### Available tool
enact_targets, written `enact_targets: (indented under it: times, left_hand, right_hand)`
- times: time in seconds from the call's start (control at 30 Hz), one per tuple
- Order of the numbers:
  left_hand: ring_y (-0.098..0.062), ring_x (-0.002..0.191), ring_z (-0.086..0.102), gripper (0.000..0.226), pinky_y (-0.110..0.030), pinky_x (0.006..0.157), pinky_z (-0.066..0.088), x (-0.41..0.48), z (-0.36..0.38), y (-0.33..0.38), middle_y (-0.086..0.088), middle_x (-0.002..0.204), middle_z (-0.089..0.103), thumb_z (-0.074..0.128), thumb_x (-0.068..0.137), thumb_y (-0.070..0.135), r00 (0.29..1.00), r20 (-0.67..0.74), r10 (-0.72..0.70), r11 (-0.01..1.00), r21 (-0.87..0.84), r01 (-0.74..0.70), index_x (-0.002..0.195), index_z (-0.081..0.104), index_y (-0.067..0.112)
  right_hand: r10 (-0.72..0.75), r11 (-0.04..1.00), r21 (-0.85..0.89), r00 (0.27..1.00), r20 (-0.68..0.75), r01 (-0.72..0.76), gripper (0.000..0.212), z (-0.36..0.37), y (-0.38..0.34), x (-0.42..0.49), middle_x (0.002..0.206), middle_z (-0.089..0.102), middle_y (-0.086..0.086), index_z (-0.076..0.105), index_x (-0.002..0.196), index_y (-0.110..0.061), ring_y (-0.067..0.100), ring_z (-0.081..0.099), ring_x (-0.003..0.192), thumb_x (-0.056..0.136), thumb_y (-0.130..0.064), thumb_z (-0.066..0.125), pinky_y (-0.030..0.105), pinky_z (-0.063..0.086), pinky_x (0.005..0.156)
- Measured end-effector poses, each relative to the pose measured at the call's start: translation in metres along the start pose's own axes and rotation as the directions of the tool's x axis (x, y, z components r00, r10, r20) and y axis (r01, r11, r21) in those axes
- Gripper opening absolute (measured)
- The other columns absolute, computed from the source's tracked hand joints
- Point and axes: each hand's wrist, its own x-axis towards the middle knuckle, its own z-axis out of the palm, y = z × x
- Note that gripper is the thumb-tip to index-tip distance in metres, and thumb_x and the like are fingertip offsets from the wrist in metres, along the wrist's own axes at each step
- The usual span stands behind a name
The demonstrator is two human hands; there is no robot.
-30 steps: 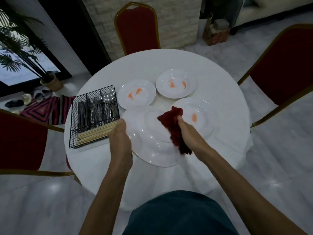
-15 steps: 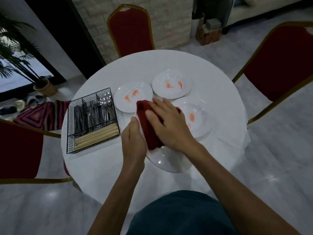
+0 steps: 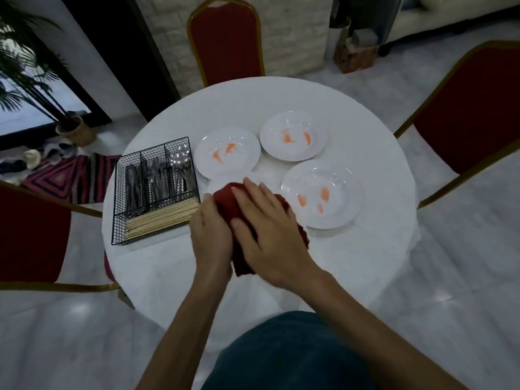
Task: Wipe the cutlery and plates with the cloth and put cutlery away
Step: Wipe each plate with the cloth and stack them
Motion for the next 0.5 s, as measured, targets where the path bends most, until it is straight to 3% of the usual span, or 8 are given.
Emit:
enact_targets:
  times: [0.1, 0.2, 0.27, 0.3, 0.37, 0.4, 0.43, 0.5]
  left_hand:
    - [-0.014, 0.080, 0.058, 0.035, -0.040, 0.085, 0.050, -0.016, 0.005, 0.001, 0.008, 0.081, 0.060, 0.044, 0.104, 0.038, 0.998, 0.066, -0.004, 1.000, 0.017, 0.003, 0.074, 0.057, 0.026]
    - [-0.013, 0.086, 0.059, 0.026, -0.048, 0.098, 0.050, -0.014, -0.002, 0.005, 0.007, 0.088, 0.060, 0.048, 0.104, 0.037, 0.994, 0.064, -0.090, 0.995, -0.041, 0.093, 0.080, 0.054, 0.028]
    - [-0.018, 0.095, 0.061, 0.019, -0.047, 0.093, 0.053, -0.002, -0.010, 0.005, 0.001, 0.104, 0.065, 0.051, 0.102, 0.038, 0.985, 0.033, -0.172, 0.976, -0.128, 0.175, 0.105, 0.059, 0.021]
    - [-0.019, 0.096, 0.062, 0.027, -0.042, 0.084, 0.056, 0.004, -0.013, 0.005, -0.002, 0.112, 0.065, 0.052, 0.102, 0.038, 0.977, 0.009, -0.211, 0.964, -0.167, 0.209, 0.120, 0.058, 0.018]
    - [-0.017, 0.089, 0.065, 0.034, -0.031, 0.063, 0.053, 0.015, -0.018, 0.000, -0.002, 0.110, 0.068, 0.052, 0.101, 0.036, 0.964, -0.013, -0.267, 0.941, -0.217, 0.258, 0.128, 0.057, 0.016]
    - [-0.015, 0.084, 0.065, 0.029, -0.028, 0.058, 0.051, 0.017, -0.018, -0.001, 0.000, 0.102, 0.069, 0.051, 0.102, 0.034, 0.959, -0.005, -0.283, 0.935, -0.222, 0.275, 0.122, 0.060, 0.017]
    - [-0.014, 0.080, 0.065, 0.023, -0.027, 0.058, 0.050, 0.016, -0.017, -0.001, 0.002, 0.096, 0.069, 0.049, 0.103, 0.032, 0.955, 0.009, -0.296, 0.933, -0.209, 0.292, 0.113, 0.064, 0.017]
    - [-0.016, 0.082, 0.065, 0.026, -0.029, 0.066, 0.051, 0.013, -0.011, -0.003, -0.002, 0.095, 0.070, 0.046, 0.104, 0.031, 0.959, 0.048, -0.281, 0.949, -0.136, 0.284, 0.102, 0.066, 0.015]
  right_hand:
    - [0.143, 0.981, 0.135, 0.989, -0.037, -0.137, 0.057, -0.008, 0.027, 0.034, 0.161, 0.040, -0.008, 0.043, 0.153, -0.033, 0.017, 0.029, 0.151, 0.101, -0.050, 0.028, 0.046, 0.021, 0.124]
    - [0.329, 0.906, 0.257, 0.941, 0.078, -0.338, 0.043, -0.023, 0.057, 0.041, 0.130, 0.059, -0.013, 0.051, 0.146, -0.032, 0.013, 0.054, 0.124, 0.109, -0.041, 0.032, 0.031, 0.039, 0.101]
    - [0.386, 0.866, 0.265, 0.903, 0.189, -0.425, 0.042, -0.027, 0.069, 0.023, 0.125, 0.057, -0.013, 0.048, 0.147, -0.033, 0.010, 0.055, 0.116, 0.110, -0.042, 0.031, 0.023, 0.037, 0.087]
    - [0.384, 0.862, 0.267, 0.899, 0.209, -0.430, 0.043, -0.026, 0.071, 0.013, 0.128, 0.057, -0.013, 0.045, 0.150, -0.034, 0.009, 0.054, 0.116, 0.110, -0.042, 0.032, 0.020, 0.038, 0.086]
    - [0.300, 0.911, 0.247, 0.941, 0.154, -0.331, 0.047, -0.019, 0.066, -0.006, 0.143, 0.050, -0.013, 0.038, 0.155, -0.033, 0.010, 0.048, 0.129, 0.109, -0.044, 0.033, 0.021, 0.040, 0.102]
    - [0.219, 0.952, 0.188, 0.967, 0.130, -0.241, 0.052, -0.013, 0.061, -0.013, 0.154, 0.043, -0.011, 0.034, 0.157, -0.031, 0.012, 0.039, 0.141, 0.107, -0.046, 0.031, 0.030, 0.033, 0.116]
    - [0.146, 0.982, 0.102, 0.982, 0.121, -0.159, 0.056, -0.007, 0.052, -0.017, 0.162, 0.034, -0.010, 0.032, 0.159, -0.031, 0.014, 0.026, 0.151, 0.105, -0.047, 0.029, 0.039, 0.022, 0.124]
    - [0.051, 0.999, -0.017, 0.992, 0.113, -0.049, 0.055, 0.001, 0.032, -0.016, 0.167, 0.023, -0.014, 0.027, 0.160, -0.033, 0.010, 0.009, 0.156, 0.105, -0.045, 0.028, 0.043, 0.007, 0.124]
